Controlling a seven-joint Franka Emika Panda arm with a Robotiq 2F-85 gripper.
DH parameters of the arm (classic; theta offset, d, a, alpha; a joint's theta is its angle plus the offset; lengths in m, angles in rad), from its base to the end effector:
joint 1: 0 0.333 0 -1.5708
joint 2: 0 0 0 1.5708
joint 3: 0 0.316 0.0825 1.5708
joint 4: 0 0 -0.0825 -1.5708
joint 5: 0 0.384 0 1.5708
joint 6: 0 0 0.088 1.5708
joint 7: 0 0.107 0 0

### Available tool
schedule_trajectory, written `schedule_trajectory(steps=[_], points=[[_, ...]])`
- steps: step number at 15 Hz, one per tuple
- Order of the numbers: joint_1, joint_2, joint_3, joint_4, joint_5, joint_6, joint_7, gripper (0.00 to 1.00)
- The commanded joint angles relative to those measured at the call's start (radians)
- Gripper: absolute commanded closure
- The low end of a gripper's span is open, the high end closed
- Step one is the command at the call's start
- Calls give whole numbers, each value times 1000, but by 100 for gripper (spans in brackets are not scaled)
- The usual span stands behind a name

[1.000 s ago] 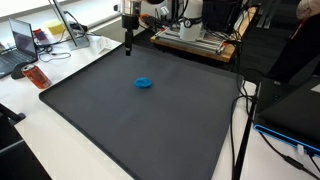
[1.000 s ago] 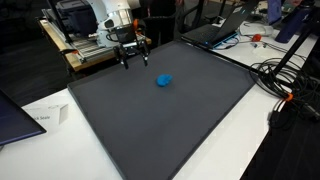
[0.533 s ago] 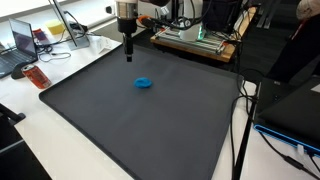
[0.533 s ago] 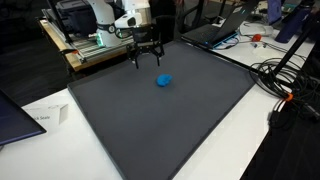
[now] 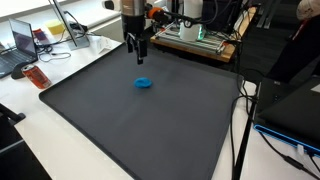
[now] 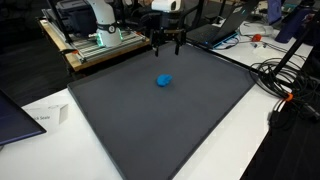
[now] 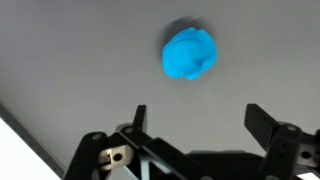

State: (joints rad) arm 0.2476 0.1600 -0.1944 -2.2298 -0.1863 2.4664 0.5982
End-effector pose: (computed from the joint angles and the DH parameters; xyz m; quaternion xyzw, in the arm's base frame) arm 0.5495 0.0302 0.3093 0.9765 -0.1981 0.0610 0.0599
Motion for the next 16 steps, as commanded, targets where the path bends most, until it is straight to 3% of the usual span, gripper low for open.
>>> schedule_trajectory(steps=[1,7,16], points=[[-48,62,86,101,-39,-121,-18,0],[-49,191,120,213,-66,-209,-8,0],[-84,331,103,297,-19,-178,-36,0]])
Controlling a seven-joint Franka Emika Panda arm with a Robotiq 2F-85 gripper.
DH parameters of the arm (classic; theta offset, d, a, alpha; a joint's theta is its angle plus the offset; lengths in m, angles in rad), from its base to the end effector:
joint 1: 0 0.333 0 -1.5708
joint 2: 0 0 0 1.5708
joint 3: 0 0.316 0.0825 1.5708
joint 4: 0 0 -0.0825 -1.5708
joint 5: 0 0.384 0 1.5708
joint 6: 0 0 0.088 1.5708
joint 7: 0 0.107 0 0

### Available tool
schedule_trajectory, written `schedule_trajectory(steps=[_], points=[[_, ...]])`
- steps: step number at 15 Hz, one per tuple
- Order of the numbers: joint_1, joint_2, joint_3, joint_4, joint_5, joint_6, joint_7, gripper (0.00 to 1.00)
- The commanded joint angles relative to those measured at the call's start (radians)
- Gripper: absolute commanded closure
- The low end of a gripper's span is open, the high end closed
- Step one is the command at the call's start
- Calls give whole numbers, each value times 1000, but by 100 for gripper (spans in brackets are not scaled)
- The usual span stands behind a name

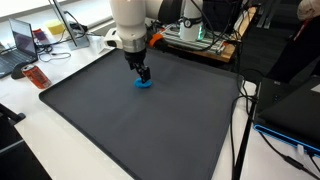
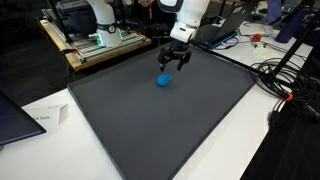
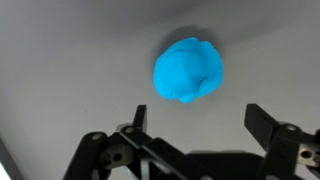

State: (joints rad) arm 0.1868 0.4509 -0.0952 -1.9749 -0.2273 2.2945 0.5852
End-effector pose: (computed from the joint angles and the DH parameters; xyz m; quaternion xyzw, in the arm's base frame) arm 0.5979 0.0514 0.2300 0.9797 -0.1604 -0.0283 0.1168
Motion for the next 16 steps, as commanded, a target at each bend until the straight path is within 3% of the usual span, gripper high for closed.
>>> schedule_trajectory(steps=[1,5,10,11,12,16], points=[[-30,50,5,50,30,-10,-28,0],[-67,81,22,68,104,-24,-76,4],[-87,100,28,84,188,-39,-137,45],[-89,103,28,87,197,-42,-145,46],[-91,105,28,89,205,-46,-150,55],[-94,109,25,99,224,-85,-156,72]])
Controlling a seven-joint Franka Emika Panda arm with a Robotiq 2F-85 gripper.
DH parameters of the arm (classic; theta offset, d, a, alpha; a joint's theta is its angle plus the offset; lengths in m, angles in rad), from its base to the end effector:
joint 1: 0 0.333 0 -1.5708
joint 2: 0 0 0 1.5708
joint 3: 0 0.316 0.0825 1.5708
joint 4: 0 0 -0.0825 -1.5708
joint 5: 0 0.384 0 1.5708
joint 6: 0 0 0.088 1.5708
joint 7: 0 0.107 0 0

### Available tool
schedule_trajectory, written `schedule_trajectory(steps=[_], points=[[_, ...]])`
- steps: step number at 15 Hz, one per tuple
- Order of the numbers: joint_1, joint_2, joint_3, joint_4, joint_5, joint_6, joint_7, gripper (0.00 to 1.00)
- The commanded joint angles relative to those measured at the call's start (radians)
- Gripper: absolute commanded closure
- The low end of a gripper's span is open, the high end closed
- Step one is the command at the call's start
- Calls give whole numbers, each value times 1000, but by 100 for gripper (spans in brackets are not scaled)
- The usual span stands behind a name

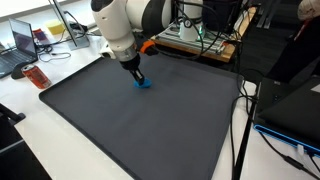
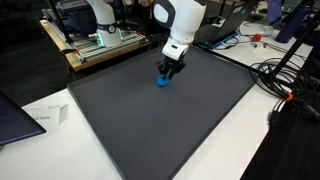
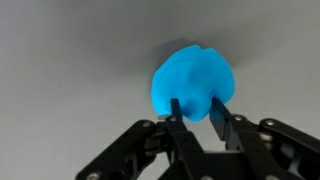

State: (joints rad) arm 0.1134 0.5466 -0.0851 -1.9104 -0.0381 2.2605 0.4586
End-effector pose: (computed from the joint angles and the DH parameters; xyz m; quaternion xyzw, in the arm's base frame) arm 0.6069 0.0175 0.1938 0.9753 -0.1952 -0.0858 0.0584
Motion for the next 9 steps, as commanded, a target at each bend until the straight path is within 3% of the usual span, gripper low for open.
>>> schedule_trajectory(steps=[1,2,3,4,9], points=[[-21,13,15,38,37,-60,-30,80],[-21,13,15,40,39,-67,-30,83],[-20,12,14,42,39,-73,-30,95],[-21,11,15,43,39,-79,-31,100],[-14,-32,15,23,30,-100,-36,99]])
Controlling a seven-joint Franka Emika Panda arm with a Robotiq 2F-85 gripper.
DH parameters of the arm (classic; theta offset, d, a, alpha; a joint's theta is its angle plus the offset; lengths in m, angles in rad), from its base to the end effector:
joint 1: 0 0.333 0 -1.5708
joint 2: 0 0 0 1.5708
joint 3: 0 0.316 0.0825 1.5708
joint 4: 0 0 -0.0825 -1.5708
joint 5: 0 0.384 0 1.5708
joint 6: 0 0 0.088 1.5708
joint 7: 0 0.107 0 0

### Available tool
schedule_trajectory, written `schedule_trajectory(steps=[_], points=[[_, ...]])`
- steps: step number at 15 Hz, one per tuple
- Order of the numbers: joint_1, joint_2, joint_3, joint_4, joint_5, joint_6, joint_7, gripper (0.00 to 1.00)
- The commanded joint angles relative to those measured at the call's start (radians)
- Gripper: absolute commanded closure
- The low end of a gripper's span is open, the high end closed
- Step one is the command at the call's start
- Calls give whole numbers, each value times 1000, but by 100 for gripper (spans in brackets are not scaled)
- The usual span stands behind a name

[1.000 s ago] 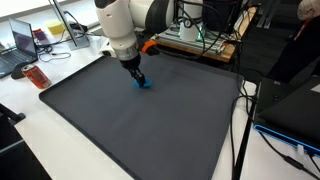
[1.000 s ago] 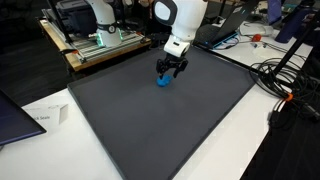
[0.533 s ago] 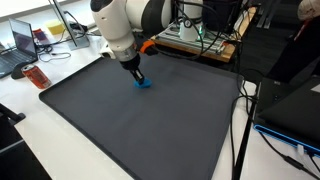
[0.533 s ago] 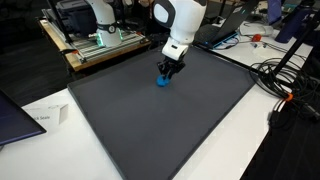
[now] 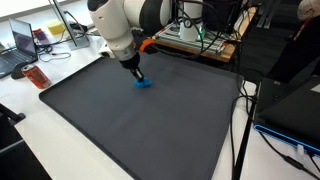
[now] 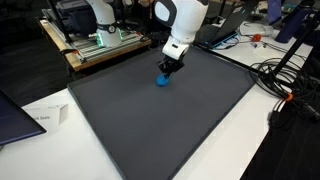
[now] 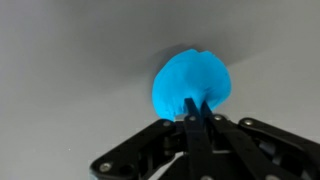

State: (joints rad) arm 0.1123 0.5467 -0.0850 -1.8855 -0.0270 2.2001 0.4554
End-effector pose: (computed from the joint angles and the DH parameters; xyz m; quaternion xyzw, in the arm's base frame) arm 0.6085 0.0173 0.1992 0.9728 -0.1984 -0.1038 0.0591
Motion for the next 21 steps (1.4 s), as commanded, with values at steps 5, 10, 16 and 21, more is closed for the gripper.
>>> schedule_trajectory(steps=[5,10,16,21], points=[[8,-161,17,-57,-10,-57,-36,99],[11,-305,36,-100,-26,-84,-31,99],[8,-472,69,-139,-59,-121,-14,99],[-1,-552,104,-157,-53,-141,-26,99]])
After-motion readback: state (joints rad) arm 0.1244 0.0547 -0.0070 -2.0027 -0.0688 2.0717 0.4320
